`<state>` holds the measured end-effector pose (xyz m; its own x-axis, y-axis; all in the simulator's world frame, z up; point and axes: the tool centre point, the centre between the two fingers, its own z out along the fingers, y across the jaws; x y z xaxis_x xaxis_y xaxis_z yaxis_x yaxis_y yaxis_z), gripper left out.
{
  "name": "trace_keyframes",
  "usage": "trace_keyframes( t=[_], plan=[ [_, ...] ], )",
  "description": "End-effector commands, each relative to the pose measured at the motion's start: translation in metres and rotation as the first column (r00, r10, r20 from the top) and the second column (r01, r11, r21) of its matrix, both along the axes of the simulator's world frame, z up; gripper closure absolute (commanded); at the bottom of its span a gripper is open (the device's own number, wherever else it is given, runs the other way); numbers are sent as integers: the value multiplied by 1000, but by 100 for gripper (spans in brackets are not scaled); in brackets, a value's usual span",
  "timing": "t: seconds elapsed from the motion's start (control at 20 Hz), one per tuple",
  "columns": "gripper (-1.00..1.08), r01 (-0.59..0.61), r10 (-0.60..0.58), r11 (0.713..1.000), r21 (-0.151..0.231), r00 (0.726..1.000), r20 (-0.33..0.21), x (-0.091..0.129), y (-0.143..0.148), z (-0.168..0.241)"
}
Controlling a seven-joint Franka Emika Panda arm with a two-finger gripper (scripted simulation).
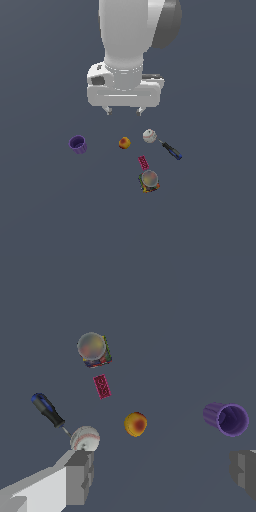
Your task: Pick up a designated object from a clutter of objects.
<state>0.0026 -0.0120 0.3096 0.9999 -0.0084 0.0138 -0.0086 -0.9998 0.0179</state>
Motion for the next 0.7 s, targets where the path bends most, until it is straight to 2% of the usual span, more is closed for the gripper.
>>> trace_keyframes(
  t=[0.0,0.4,0.65],
  plan=[
    [-92,0,0,1000,0,1000,0,0,0,0],
    [-92,-49,50,998,-25,998,44,10,16,20],
    [-92,-50,51,998,-25,998,46,10,16,21]
  ],
)
